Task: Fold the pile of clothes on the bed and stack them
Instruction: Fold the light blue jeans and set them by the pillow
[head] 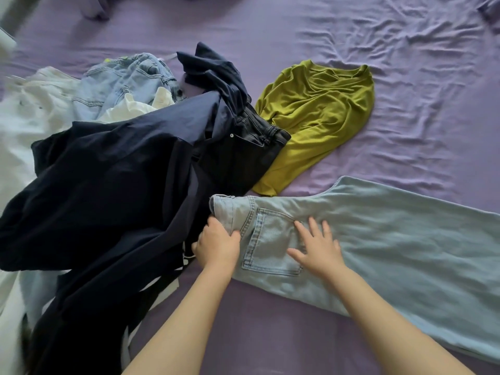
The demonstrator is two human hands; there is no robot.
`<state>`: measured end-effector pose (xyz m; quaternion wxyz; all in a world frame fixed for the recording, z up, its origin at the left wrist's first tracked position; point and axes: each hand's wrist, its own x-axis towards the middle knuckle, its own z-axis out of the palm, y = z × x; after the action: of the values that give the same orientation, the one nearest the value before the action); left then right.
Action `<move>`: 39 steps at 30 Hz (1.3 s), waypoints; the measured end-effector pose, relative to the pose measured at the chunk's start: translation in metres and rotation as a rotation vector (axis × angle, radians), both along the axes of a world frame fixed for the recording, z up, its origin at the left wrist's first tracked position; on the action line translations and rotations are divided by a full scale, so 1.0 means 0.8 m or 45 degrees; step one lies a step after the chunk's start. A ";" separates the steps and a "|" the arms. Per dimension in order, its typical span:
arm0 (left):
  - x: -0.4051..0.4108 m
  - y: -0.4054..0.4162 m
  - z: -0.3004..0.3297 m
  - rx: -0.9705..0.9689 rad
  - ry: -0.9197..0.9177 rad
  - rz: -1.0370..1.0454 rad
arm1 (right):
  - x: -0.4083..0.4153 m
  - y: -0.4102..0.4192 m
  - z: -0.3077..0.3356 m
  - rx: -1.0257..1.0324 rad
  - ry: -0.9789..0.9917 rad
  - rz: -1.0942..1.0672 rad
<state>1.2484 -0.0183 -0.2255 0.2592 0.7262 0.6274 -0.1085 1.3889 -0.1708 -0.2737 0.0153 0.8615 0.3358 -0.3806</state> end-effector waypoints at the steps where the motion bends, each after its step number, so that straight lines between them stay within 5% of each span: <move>1: 0.003 -0.003 0.010 -0.048 -0.048 -0.008 | 0.004 0.000 0.008 0.071 0.064 -0.068; 6: 0.040 -0.024 0.065 -0.446 -0.429 -0.008 | 0.010 -0.006 0.061 0.664 0.616 -0.535; 13: 0.122 -0.107 0.101 -0.720 -0.787 0.015 | 0.044 -0.064 0.119 1.042 1.216 -1.010; 17: 0.151 -0.176 0.074 -0.758 -0.771 -0.120 | 0.076 -0.132 0.111 0.988 1.046 -1.204; 25: 0.165 -0.246 0.022 -0.032 -0.548 -0.599 | 0.122 -0.269 0.062 0.765 0.383 -1.445; 31: 0.180 -0.287 -0.018 -0.080 -0.009 -0.998 | 0.131 -0.296 0.029 0.504 0.302 -1.183; 39: 0.182 -0.283 -0.043 0.020 0.190 -1.033 | 0.138 -0.303 0.020 0.509 0.441 -0.970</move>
<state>1.3937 -0.2445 -0.2601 0.1436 0.9068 0.3080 -0.2494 1.4993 -0.4131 -0.2578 -0.3482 0.8333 0.0599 -0.4251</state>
